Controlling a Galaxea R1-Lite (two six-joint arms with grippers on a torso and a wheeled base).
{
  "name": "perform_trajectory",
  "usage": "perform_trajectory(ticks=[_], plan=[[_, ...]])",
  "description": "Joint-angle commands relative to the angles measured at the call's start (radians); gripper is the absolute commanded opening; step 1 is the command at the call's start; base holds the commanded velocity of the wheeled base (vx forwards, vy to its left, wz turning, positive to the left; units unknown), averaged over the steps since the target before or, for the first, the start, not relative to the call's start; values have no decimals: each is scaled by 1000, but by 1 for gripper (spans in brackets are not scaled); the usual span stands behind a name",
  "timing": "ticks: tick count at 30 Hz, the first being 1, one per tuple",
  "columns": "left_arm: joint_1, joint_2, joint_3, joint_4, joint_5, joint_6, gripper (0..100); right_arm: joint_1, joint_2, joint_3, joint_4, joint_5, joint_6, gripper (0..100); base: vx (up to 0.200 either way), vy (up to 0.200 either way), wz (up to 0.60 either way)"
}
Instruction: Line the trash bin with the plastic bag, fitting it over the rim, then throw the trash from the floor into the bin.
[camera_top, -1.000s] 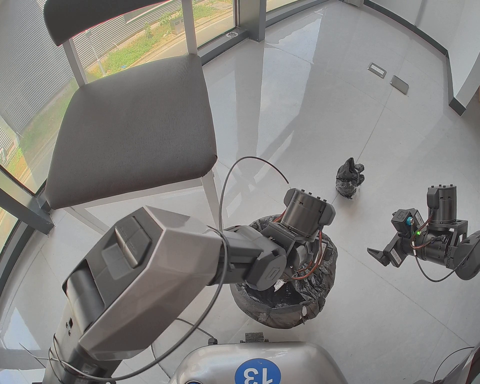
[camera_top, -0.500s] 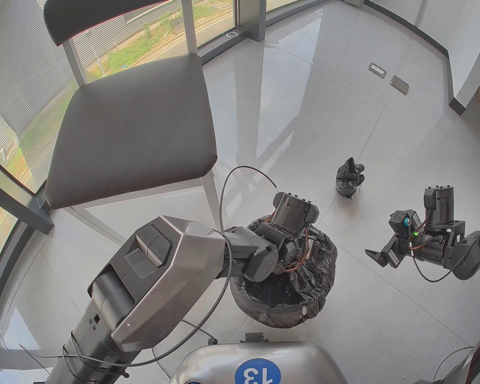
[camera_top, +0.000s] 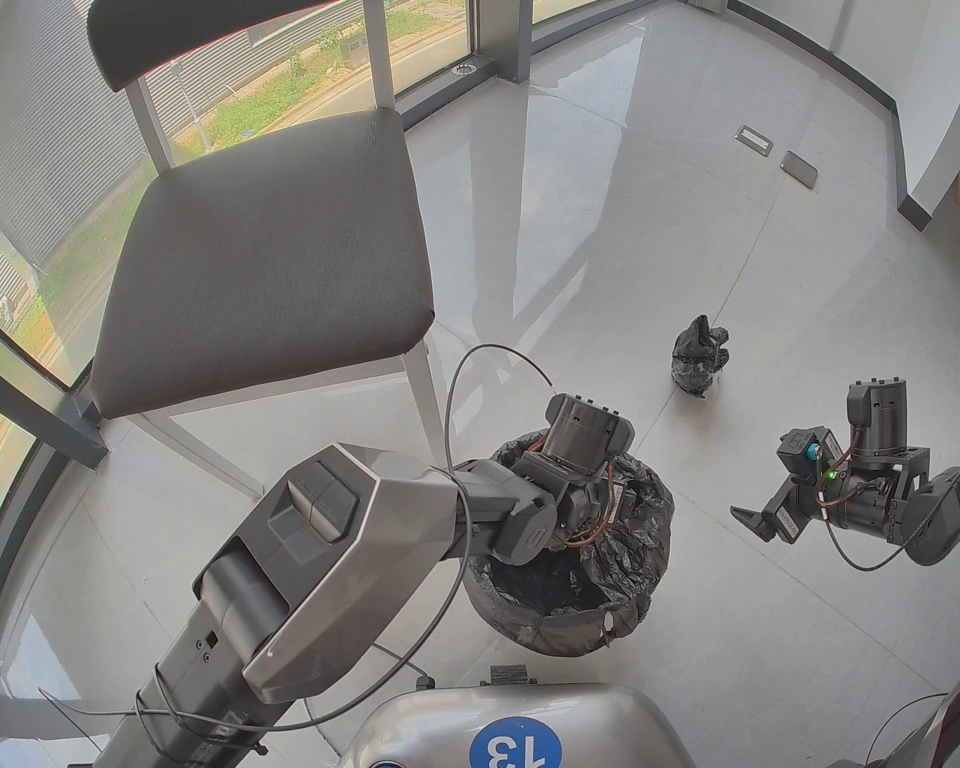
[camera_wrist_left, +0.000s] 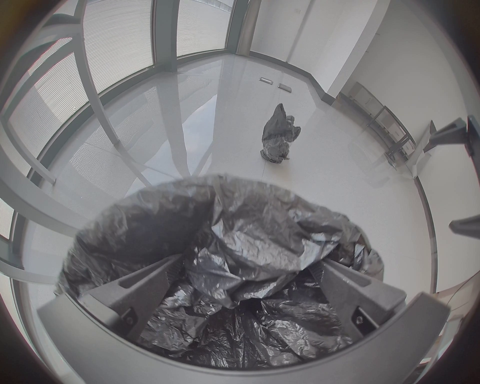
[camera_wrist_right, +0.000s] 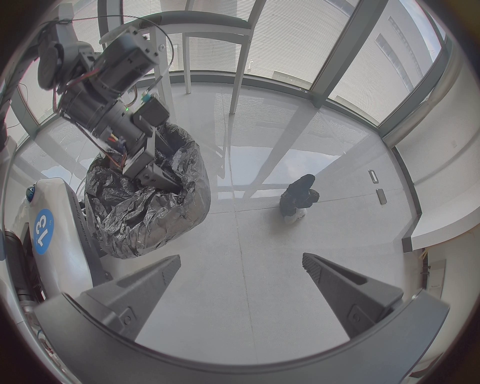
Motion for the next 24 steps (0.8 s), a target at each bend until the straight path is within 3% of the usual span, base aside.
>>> perform_trajectory(ticks=[1,7,24], plan=[[-6,-44,0,2,7,-2,100,0,-3,4,0,0,0,100,0,0,0],[-17,-130,36,2,13,-8,100,-7,-4,13,0,0,0,100,0,0,0],[-66,-443,420,-9,58,-8,100,-145,-35,55,-1,26,4,100,0,0,0]])
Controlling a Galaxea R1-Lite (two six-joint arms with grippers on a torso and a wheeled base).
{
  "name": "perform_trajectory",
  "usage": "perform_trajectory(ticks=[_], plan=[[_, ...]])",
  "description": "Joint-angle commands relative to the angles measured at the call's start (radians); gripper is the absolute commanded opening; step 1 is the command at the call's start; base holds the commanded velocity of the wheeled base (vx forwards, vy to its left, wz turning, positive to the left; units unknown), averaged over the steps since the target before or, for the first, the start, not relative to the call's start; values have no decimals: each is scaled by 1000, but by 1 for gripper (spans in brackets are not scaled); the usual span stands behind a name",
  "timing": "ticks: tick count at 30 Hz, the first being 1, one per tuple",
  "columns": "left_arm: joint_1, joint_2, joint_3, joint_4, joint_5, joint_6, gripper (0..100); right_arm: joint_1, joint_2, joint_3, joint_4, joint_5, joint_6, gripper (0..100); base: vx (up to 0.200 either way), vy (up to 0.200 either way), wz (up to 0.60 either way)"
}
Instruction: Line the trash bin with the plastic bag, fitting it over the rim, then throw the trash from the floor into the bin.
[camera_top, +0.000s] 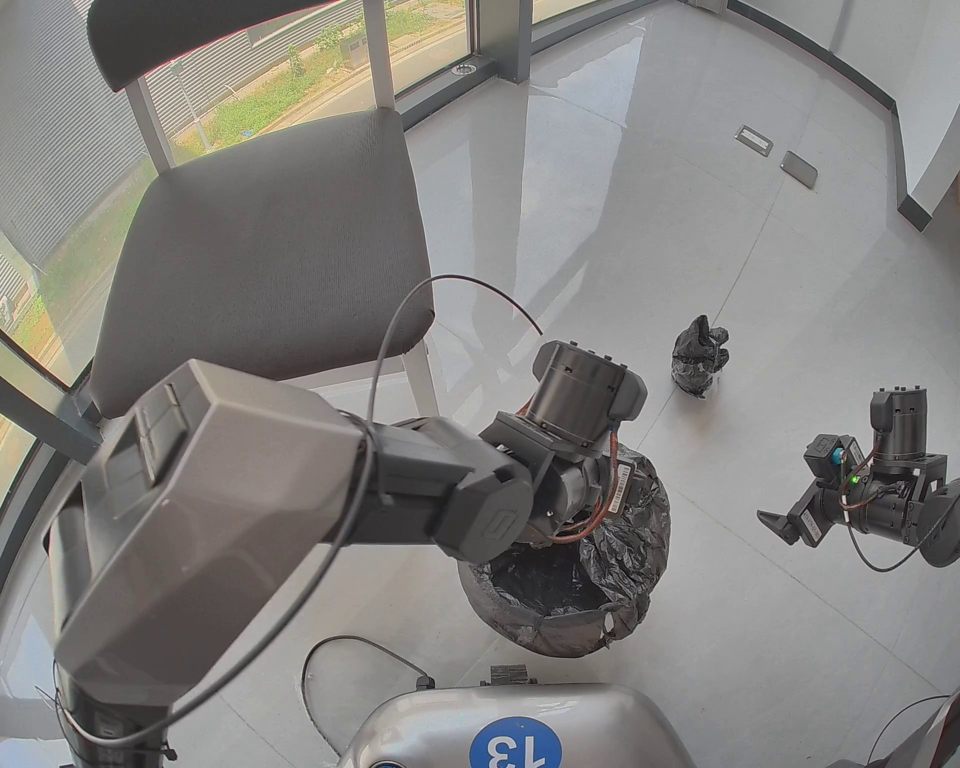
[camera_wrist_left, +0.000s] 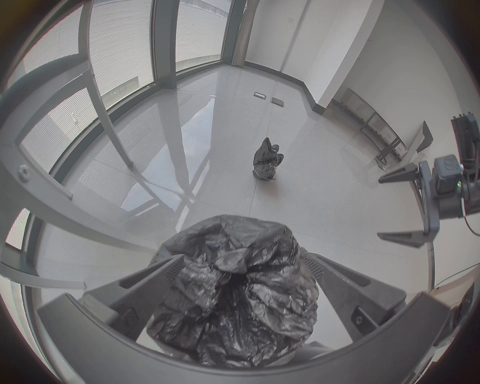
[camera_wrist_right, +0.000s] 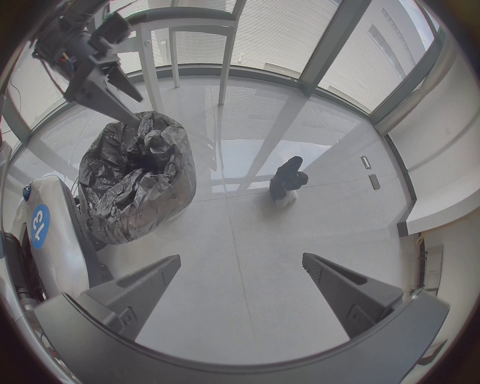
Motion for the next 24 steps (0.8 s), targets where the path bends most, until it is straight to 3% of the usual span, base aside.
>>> perform_trajectory(ticks=[1,7,14,21,24], plan=[[-5,-131,111,-4,22,-3,100,-62,-5,7,0,5,2,100,0,0,0],[-2,-295,268,-35,24,7,100,-110,-2,0,0,6,4,100,0,0,0],[12,-357,311,-102,21,15,100,-140,-2,19,-28,15,2,100,0,0,0],[21,-387,335,-114,24,109,100,-202,146,23,-278,63,7,100,0,0,0],[30,-392,349,-128,24,102,100,-200,174,24,-361,61,82,100,0,0,0]])
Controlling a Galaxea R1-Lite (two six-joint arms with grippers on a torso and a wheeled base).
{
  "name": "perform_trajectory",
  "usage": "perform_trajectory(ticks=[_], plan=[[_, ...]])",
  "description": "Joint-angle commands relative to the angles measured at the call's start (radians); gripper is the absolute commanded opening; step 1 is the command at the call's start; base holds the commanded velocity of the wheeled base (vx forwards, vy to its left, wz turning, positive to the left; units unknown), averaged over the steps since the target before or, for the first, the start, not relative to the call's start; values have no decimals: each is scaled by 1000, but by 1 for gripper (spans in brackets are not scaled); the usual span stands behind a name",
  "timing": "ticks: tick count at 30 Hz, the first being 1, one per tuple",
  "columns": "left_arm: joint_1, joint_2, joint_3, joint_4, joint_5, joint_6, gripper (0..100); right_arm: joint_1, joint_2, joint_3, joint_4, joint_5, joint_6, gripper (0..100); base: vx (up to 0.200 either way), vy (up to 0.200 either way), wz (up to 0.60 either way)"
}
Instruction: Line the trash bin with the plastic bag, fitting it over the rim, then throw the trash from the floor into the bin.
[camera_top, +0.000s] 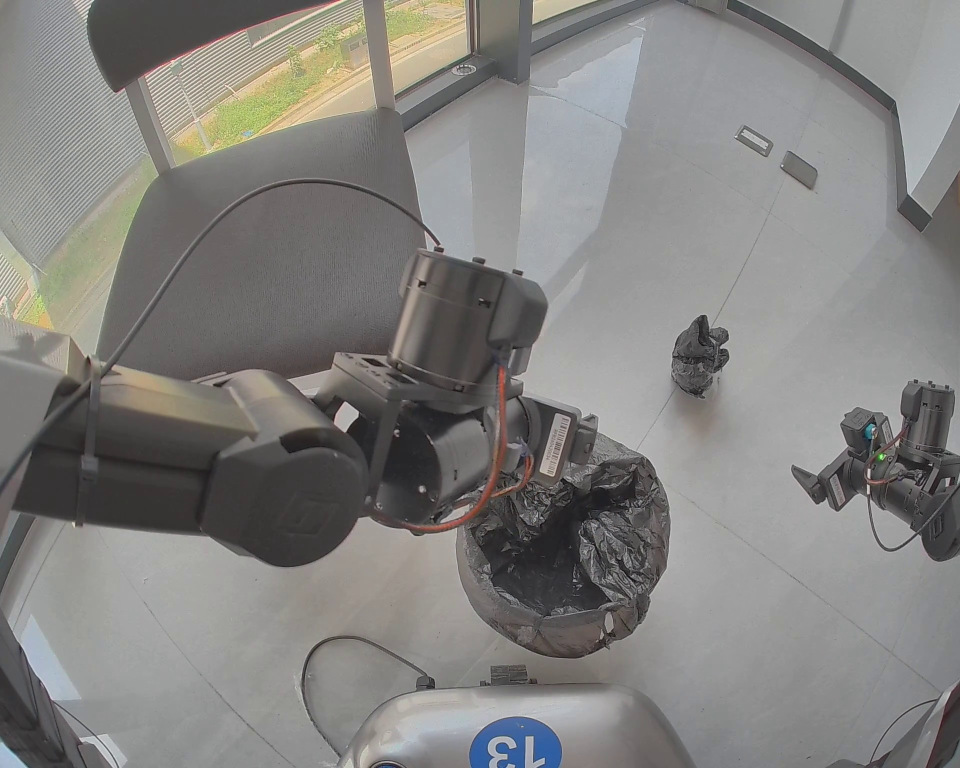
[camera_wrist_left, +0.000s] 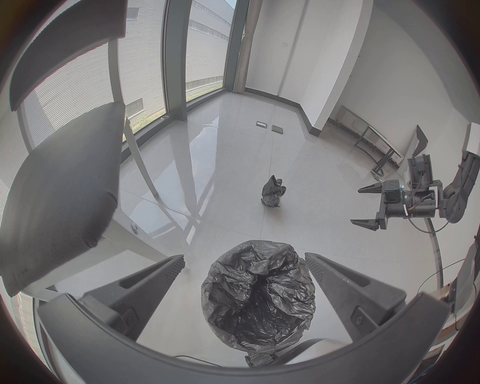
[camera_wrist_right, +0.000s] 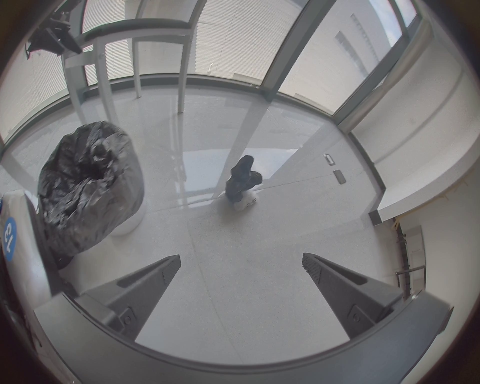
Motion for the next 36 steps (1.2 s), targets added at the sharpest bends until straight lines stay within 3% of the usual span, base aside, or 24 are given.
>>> perform_trajectory(ticks=[1,5,15,21,28,36], plan=[[14,-33,25,-13,3,6,100,-14,115,-6,-99,3,106,100,0,0,0],[28,-56,47,-13,1,6,100,-20,179,-44,-140,6,164,100,0,0,0],[53,-94,125,-66,-1,5,100,-10,201,-36,-171,14,170,100,0,0,0],[56,-151,208,-106,-16,5,100,-27,271,-141,-171,20,181,100,0,0,0],[77,-148,200,-108,-19,6,100,-23,371,-325,-171,58,227,100,0,0,0],[130,-143,174,-106,-17,28,100,0,368,-283,-178,58,238,100,0,0,0]])
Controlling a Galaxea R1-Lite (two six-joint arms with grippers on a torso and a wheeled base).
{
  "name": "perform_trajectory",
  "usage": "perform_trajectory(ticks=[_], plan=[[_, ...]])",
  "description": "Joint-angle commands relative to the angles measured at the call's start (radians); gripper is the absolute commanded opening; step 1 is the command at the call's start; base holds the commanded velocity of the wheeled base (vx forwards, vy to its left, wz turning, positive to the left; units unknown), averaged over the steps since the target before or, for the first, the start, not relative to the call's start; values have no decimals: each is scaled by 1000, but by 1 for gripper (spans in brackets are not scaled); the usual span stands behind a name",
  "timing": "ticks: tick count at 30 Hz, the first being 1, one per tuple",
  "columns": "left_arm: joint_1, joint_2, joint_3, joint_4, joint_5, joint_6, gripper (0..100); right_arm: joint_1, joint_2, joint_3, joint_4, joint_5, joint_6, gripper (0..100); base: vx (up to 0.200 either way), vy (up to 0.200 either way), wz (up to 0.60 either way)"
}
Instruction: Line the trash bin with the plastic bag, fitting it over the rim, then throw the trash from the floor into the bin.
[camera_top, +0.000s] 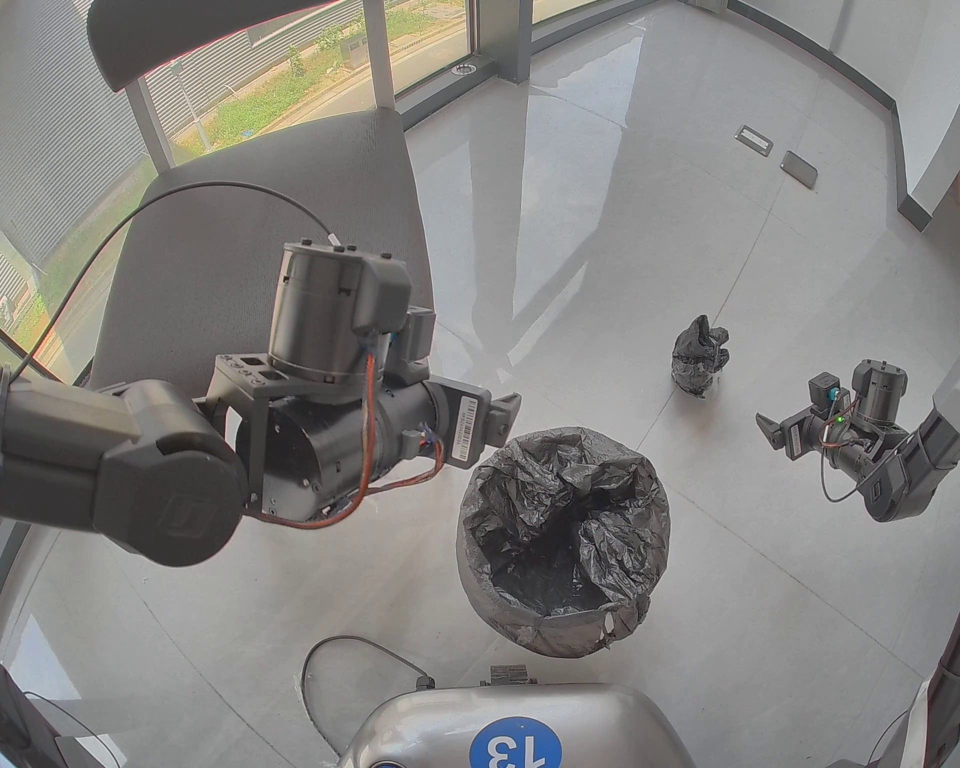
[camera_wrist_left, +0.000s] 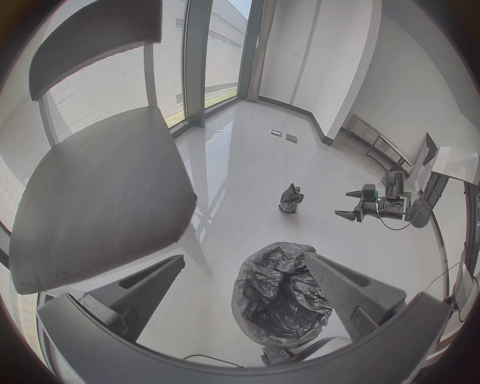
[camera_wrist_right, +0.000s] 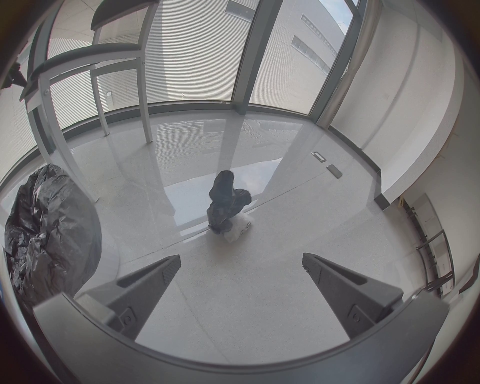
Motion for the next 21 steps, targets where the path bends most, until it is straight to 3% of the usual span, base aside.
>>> perform_trajectory(ticks=[1,15,21], plan=[[33,2,-18,-1,0,11,100,17,19,39,-13,2,3,100,200,0,0],[22,2,-7,15,1,19,100,22,3,46,-24,2,3,100,200,0,0],[-13,-35,91,-47,-2,19,100,16,3,48,-19,3,1,100,0,0,0]])
